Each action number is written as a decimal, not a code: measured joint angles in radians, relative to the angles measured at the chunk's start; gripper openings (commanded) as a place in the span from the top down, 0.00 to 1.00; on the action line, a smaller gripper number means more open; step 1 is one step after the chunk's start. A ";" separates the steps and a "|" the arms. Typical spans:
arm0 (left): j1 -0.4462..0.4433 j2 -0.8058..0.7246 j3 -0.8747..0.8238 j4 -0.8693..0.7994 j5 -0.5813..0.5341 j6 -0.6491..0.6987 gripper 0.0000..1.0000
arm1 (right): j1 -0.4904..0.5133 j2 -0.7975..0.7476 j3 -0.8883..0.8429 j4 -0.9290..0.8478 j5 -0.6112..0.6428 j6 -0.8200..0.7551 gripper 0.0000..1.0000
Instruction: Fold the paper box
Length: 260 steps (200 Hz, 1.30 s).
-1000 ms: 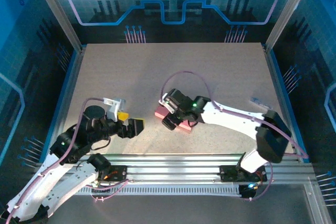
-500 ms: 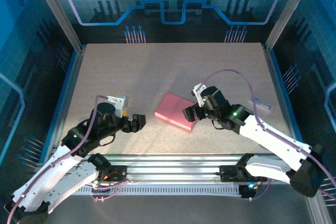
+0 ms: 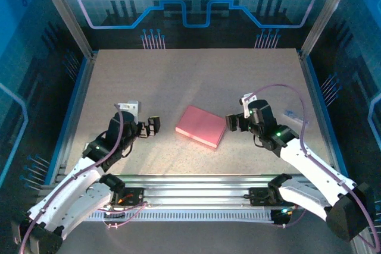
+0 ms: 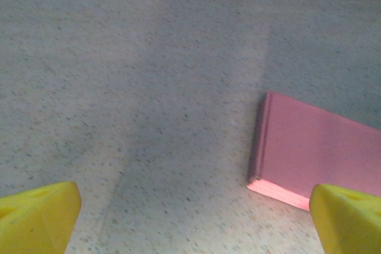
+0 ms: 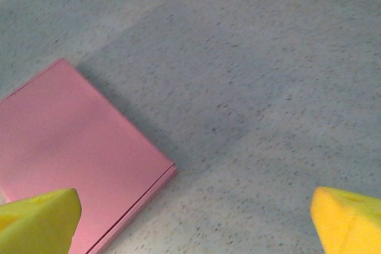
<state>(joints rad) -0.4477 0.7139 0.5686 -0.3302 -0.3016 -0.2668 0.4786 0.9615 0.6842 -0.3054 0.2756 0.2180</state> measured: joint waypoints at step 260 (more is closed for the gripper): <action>0.430 0.620 -0.206 0.959 0.111 0.212 0.01 | -0.348 0.423 -0.171 0.636 -0.003 -0.175 0.00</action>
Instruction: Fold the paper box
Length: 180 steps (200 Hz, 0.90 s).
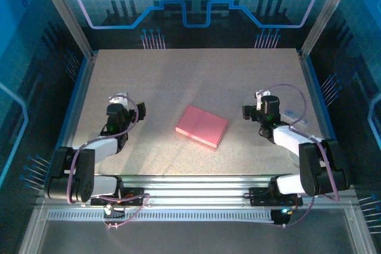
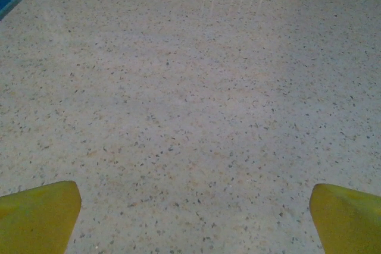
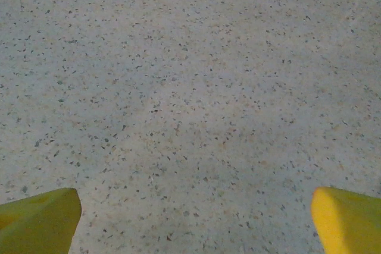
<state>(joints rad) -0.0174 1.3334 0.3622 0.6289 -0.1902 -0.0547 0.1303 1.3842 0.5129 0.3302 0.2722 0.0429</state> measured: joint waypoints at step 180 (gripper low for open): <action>0.002 0.215 0.008 0.245 0.119 0.040 0.01 | -0.087 0.151 -0.172 0.597 -0.226 -0.027 0.00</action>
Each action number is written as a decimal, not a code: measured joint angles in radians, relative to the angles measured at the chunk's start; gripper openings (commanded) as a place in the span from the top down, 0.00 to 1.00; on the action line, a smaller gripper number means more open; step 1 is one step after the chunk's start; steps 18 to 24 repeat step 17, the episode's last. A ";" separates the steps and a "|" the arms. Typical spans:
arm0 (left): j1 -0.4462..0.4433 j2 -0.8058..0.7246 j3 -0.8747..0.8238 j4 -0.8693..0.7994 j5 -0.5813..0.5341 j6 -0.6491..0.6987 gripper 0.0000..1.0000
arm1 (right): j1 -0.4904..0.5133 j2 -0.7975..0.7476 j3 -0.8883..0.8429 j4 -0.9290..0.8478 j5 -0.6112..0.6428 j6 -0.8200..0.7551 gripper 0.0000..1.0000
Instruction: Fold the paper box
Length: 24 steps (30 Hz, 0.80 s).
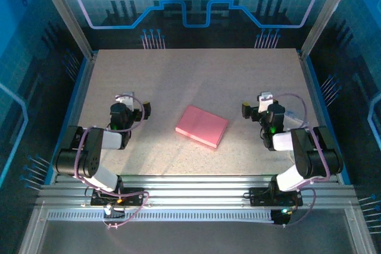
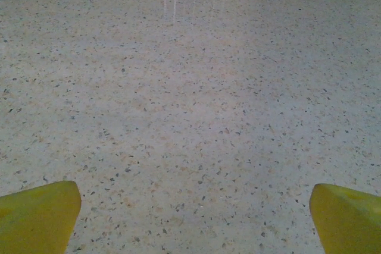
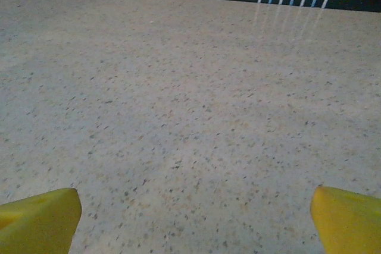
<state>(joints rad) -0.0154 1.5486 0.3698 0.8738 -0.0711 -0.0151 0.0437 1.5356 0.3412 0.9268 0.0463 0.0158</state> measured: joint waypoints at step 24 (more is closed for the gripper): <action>0.000 0.000 0.000 0.000 0.002 0.000 0.01 | -0.006 0.000 0.028 -0.037 -0.016 -0.013 0.00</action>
